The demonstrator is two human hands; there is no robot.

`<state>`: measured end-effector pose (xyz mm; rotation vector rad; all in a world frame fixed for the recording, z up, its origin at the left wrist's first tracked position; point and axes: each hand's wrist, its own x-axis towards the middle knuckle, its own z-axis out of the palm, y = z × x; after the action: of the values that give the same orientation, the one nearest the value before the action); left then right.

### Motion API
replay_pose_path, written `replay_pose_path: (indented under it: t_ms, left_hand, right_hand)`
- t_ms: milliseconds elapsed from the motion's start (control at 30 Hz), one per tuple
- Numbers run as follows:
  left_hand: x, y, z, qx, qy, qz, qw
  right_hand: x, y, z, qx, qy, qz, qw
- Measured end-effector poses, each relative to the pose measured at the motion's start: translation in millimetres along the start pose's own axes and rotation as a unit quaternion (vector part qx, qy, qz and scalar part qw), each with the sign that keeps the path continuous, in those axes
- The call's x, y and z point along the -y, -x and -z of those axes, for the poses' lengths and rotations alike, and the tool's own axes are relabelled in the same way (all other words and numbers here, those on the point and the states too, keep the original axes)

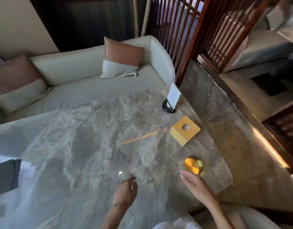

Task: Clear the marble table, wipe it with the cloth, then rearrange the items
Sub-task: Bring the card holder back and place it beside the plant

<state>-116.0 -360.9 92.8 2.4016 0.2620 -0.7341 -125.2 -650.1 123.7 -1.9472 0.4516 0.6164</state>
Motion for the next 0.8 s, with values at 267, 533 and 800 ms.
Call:
replay_pose_path:
  t_ms: [267, 533, 800]
  left_hand:
    - [-139, -148, -4, -0.024, 0.094, 0.066, 0.993]
    - [-281, -305, 45, -0.074, 0.175, 0.046, 0.981]
    - [-375, -356, 57, 0.008, 0.382, 0.007, 0.924]
  right_hand:
    - [112, -164, 171, 0.001, -0.041, 0.096, 0.994]
    - [208, -343, 216, -0.011, -0.042, 0.099, 0.994]
    - [146, -436, 171, 0.076, -0.220, -0.167, 0.958]
